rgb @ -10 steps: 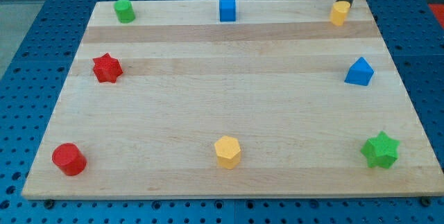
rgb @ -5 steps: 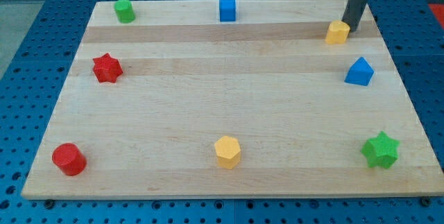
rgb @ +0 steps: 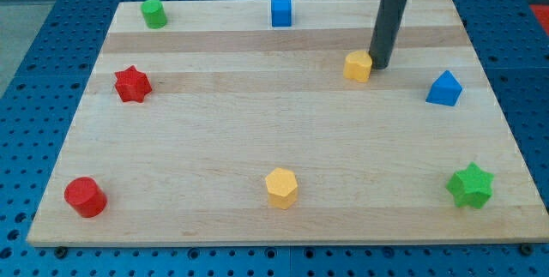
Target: Move the heart to the center
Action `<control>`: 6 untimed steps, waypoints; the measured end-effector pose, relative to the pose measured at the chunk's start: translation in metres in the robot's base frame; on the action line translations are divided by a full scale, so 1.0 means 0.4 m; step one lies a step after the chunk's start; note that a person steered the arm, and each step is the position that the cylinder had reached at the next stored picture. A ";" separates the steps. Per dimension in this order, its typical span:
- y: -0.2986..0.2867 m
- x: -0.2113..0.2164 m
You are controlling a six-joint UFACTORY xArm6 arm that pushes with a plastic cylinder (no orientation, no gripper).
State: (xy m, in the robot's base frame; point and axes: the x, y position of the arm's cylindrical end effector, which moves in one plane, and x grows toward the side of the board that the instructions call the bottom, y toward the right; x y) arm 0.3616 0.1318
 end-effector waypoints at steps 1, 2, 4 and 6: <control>-0.051 0.044; -0.117 0.077; -0.204 0.120; -0.100 0.261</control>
State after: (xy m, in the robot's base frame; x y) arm 0.4661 0.0918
